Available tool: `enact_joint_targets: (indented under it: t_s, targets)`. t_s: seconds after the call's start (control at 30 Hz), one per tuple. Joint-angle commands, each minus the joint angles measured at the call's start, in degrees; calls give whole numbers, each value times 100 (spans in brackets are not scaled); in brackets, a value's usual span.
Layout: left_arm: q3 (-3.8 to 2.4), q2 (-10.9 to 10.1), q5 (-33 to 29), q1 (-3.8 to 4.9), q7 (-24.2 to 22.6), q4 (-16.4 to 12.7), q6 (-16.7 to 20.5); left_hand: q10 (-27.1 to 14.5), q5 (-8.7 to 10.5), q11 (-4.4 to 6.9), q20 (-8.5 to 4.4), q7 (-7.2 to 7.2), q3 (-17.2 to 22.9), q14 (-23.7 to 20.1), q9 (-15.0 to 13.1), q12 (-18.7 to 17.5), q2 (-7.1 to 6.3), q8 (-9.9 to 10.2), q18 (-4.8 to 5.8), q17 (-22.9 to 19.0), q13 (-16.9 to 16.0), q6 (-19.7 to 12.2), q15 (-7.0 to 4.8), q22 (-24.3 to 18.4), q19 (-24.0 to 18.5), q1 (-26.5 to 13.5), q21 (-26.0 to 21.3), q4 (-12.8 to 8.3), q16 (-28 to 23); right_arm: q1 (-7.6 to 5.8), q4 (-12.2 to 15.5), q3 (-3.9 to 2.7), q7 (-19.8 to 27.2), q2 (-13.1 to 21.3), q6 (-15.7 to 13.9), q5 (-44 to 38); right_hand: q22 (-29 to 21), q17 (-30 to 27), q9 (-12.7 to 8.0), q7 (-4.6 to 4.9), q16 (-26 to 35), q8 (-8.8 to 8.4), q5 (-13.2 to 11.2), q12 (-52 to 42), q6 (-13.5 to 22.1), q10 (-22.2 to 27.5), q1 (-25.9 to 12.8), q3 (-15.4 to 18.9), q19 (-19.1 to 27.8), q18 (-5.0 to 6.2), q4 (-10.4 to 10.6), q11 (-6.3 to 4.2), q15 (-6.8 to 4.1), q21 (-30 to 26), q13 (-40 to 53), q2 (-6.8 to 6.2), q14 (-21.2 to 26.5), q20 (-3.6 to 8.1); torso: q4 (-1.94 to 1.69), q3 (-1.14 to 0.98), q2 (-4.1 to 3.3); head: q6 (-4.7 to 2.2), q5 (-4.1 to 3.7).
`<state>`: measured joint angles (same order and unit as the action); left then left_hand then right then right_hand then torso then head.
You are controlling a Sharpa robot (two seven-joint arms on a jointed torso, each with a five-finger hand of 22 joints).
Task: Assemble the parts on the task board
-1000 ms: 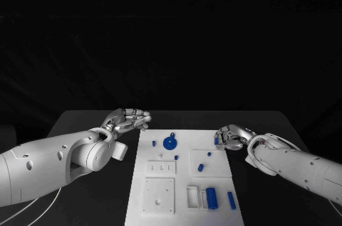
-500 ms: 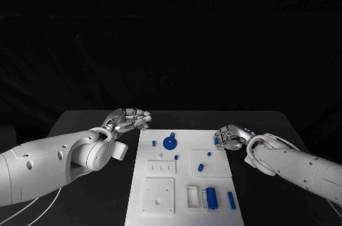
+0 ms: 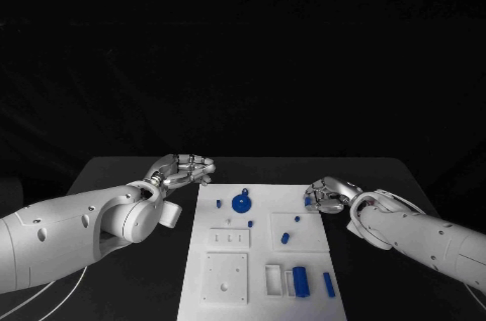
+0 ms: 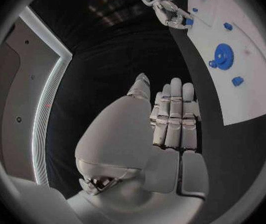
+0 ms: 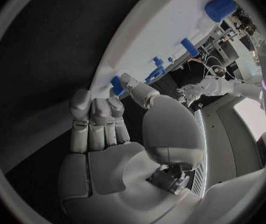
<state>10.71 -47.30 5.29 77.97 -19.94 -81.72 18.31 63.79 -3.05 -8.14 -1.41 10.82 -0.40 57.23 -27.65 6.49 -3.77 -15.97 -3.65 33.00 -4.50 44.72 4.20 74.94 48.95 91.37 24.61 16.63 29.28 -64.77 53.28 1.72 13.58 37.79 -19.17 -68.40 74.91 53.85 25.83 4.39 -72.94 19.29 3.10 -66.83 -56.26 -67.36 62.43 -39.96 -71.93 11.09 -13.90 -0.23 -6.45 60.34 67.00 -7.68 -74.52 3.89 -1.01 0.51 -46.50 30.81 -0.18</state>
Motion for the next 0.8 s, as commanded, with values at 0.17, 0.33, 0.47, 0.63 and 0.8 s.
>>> enact_joint_targets:
  t_s: [0.17,0.33,0.47,0.63,0.8]
  targets:
    - [-4,2,19,2,-27,-26,-89,25,13,1,5,13,32,9,-2,-5,-11,-17,-73,10,-1,35,15,90,-50,-35,34,2,-27,3,47,-1,-103,-5,-354,-33,89,18,93,93,31,86,-12,-82,-292,-93,0,-208,-8,391,115,-81,-71,35,57,110,-9,21,2,0,3,7,-5]
    - [-4,7,135,3,114,-21,-90,201,13,47,5,-29,36,21,-21,78,15,-62,-73,33,-41,124,13,91,-52,-44,43,2,-39,1,205,-1,-239,52,-458,-57,89,22,103,84,31,90,-7,-92,-305,-110,12,-262,-17,391,110,-91,-81,40,66,104,-13,26,5,2,5,3,-17]
    - [-5,22,352,3,364,-5,-159,436,14,155,-6,-90,23,63,-46,191,49,-127,-76,66,-99,259,-2,94,-31,-142,67,6,-33,-85,468,-6,-489,122,-518,-292,89,24,110,79,30,93,-2,-103,-316,-124,19,-290,-25,391,98,-96,-86,44,76,91,-16,31,12,4,13,-18,-11]
    - [-6,78,640,5,891,44,-347,762,18,309,-96,-175,-29,284,-62,330,29,-199,-104,174,-198,472,-110,117,138,-590,202,11,86,-365,817,-10,-790,132,-621,-594,86,28,117,74,30,94,11,-118,-328,-143,29,-332,-39,391,81,-102,-93,47,91,72,-20,41,22,1,24,-64,-17]
    - [-8,178,1064,9,1671,101,-562,1161,29,499,-260,-263,-64,615,-71,514,-50,-260,-145,384,-350,691,-310,144,437,-1156,511,11,406,-632,1349,-10,-1605,72,-199,-1420,81,33,124,68,29,94,51,-129,-341,-157,34,-385,-59,391,69,-108,-99,49,102,54,-26,51,49,-2,63,-89,21]
